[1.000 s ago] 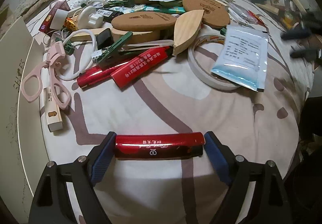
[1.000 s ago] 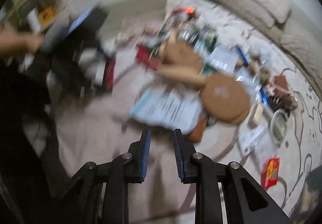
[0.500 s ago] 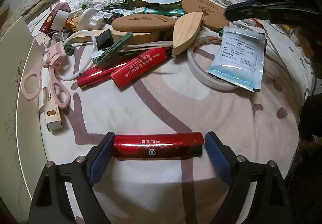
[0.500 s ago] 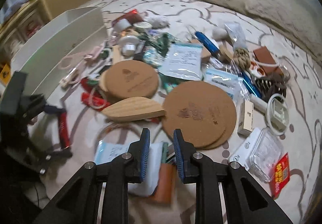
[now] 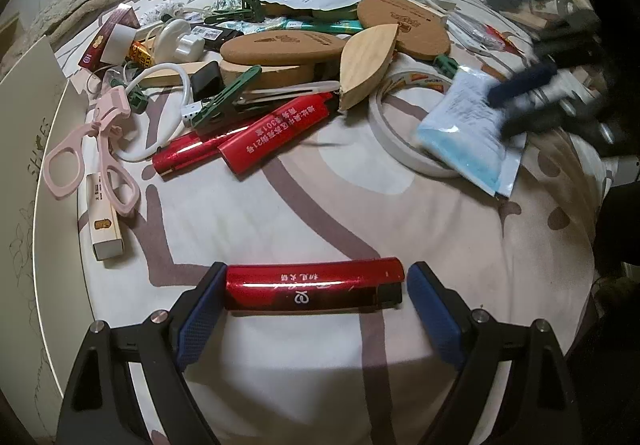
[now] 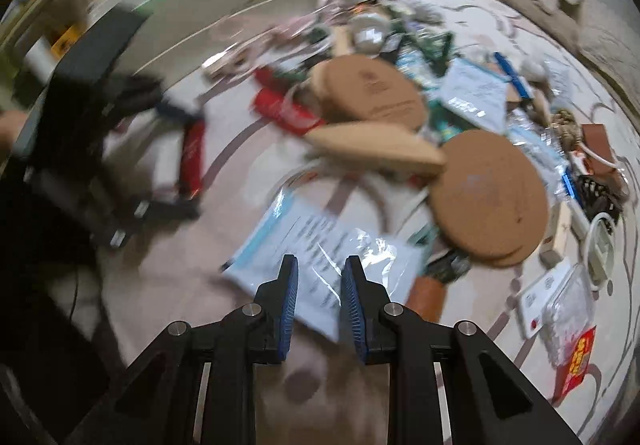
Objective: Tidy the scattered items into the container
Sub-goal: 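Move the open right tool over the white medicine sachet while the left tool holds the tube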
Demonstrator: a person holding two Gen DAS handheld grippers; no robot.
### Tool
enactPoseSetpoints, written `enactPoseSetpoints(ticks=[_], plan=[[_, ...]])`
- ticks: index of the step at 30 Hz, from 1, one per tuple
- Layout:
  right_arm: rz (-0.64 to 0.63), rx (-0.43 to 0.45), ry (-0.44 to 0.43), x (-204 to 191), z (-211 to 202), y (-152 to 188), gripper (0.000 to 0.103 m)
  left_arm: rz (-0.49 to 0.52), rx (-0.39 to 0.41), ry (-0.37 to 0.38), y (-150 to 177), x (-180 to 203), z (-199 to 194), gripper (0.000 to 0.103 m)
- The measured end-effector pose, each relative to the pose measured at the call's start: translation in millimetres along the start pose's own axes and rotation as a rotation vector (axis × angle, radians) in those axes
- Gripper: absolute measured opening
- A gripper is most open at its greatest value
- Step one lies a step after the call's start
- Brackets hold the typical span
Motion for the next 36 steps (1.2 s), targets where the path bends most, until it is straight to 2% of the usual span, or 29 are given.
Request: enactPoseSetpoints(ticks=[2, 5, 8, 10, 12, 13, 15, 17, 19, 22, 27, 32, 36], plan=[[-0.018, -0.043, -0.038, -9.4, 2.5, 15.4, 0.024, 0.002, 0.000, 0.000, 0.6, 0.4, -0.5, 0.090], [-0.051, -0.106, -0.051, -17.8, 9.5, 31.3, 0.024, 0.002, -0.003, -0.001, 2.0, -0.9, -0.8, 0.090], [-0.075, -0.101, -0.085, -26.5, 4.7, 32.1, 0.024, 0.004, -0.007, -0.005, 1.5, -3.9, -1.8, 0.090], [-0.075, -0.038, -0.120, -29.9, -8.8, 21.0, 0.024, 0.004, -0.006, -0.005, 0.1, -2.8, -0.4, 0.090], [-0.022, 0.058, -0.156, -22.7, -24.5, 6.2, 0.024, 0.003, -0.003, -0.003, -0.3, -2.8, -0.4, 0.090], [0.022, 0.105, -0.152, -13.0, -30.7, -0.8, 0.024, 0.003, 0.001, -0.002, -0.4, -2.4, -0.6, 0.090], [0.117, 0.191, -0.089, 12.3, -41.5, -11.4, 0.024, 0.003, 0.007, -0.001, -3.6, -0.3, 2.1, 0.090], [0.217, 0.241, -0.041, 38.8, -46.6, -17.0, 0.024, 0.003, 0.011, -0.001, -5.7, 0.4, 3.8, 0.090], [0.363, 0.280, -0.049, 68.5, -44.7, -17.1, 0.024, 0.003, 0.013, -0.001, -5.6, 0.7, 3.6, 0.090], [0.488, 0.271, -0.081, 88.5, -29.4, -14.5, 0.024, 0.006, 0.012, 0.000, -5.3, 0.5, 3.0, 0.090], [0.543, 0.207, -0.092, 94.7, -15.5, -11.3, 0.024, 0.022, 0.017, -0.002, -7.3, 3.2, 3.7, 0.090], [0.493, 0.143, -0.151, 73.4, -9.8, -6.1, 0.024, 0.032, 0.021, -0.003, -10.1, 5.7, 5.0, 0.090], [0.396, 0.099, -0.136, 58.4, -12.1, -1.6, 0.024, 0.037, 0.024, -0.006, -12.6, 6.7, 6.2, 0.090]])
Point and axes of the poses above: each gripper's, at about its wrist camera, not at the fingertips, and z roughly the way its jaws point, x to its right, y to its underside, the point moved 8 cm from there along z, roughly the way its jaws point, and after that the axes turned 7 degrees about -y, right-handed, at the moved point
